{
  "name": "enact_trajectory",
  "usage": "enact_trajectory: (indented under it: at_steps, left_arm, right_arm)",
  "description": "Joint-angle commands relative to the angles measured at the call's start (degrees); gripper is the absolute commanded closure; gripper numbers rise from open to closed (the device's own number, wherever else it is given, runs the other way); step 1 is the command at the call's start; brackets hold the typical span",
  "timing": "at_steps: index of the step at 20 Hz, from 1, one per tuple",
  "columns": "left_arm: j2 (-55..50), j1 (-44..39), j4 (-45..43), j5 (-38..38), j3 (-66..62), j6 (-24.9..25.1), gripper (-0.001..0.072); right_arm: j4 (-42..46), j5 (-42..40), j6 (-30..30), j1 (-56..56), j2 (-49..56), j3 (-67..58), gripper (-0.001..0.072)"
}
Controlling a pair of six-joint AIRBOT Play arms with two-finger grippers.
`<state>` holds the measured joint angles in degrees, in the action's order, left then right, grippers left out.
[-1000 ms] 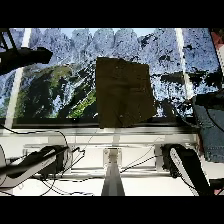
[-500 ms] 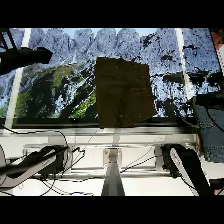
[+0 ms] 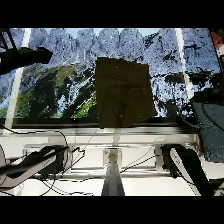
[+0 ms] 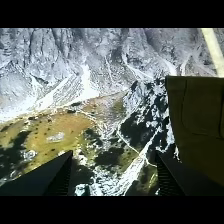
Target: Fold the clothes and pants, and hang the long-sleeved shirts on hangers.
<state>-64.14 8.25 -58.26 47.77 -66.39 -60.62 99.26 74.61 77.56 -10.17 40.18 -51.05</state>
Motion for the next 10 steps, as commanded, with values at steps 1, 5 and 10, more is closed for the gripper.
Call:
enact_trajectory:
  at_steps: [1, 5, 10]
  left_arm:
    - [0.09, 0.02, 1.53, 0.55, -0.09, -0.63, 0.0135]
    - [0.17, 0.04, 2.34, 5.88, -0.09, -3.5, 0.0135]
    - [0.15, 0.35, -4.81, 26.93, 0.46, -3.69, 0.0135]
  right_arm:
    - [-7.52, -2.86, -6.27, -2.49, 5.99, 9.03, 0.0667]
    - [-31.47, -4.2, -18.29, -2.93, 16.9, 15.76, 0.0659]
    - [-36.13, -11.23, -10.6, -2.93, 28.44, 15.74, 0.0215]
